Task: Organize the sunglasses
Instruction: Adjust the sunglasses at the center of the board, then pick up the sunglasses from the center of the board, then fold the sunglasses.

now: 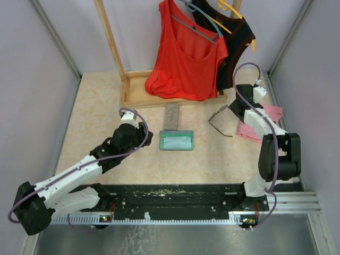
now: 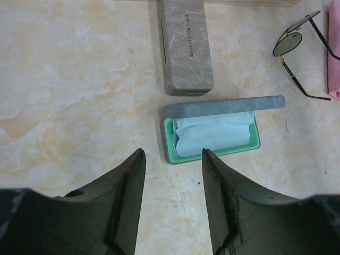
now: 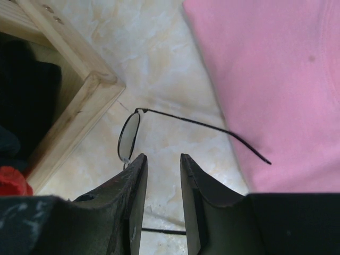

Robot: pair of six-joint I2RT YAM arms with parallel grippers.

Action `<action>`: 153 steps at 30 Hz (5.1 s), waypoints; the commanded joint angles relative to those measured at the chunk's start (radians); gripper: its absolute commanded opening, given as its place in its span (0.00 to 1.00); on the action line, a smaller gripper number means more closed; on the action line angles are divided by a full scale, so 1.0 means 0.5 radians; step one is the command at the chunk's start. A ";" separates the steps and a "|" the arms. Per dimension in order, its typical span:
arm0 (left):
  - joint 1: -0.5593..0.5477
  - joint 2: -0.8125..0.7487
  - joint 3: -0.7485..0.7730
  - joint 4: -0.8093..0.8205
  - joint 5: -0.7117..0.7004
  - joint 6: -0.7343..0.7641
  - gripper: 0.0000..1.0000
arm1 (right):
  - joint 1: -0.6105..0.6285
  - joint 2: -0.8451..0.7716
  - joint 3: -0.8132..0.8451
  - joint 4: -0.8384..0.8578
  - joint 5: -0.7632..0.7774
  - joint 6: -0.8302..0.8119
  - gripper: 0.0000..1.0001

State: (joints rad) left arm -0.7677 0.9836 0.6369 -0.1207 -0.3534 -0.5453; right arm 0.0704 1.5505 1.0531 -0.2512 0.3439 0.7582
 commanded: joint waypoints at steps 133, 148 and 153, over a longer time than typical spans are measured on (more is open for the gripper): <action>-0.689 0.603 0.545 1.176 -0.252 0.134 0.88 | 0.624 -0.650 0.756 -1.099 0.059 -0.380 0.00; -0.659 1.011 0.803 1.166 -0.441 0.262 0.86 | 0.636 -0.734 0.723 -1.100 0.033 -0.369 0.00; -0.595 1.083 0.872 1.132 -0.404 0.236 0.84 | 0.635 -0.745 0.708 -1.099 0.035 -0.374 0.00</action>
State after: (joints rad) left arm -1.0878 1.5093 1.0306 0.4400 -0.5575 -0.4328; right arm 0.3790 1.2148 1.3766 -0.8230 0.3454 0.5625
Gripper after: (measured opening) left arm 0.847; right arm 0.011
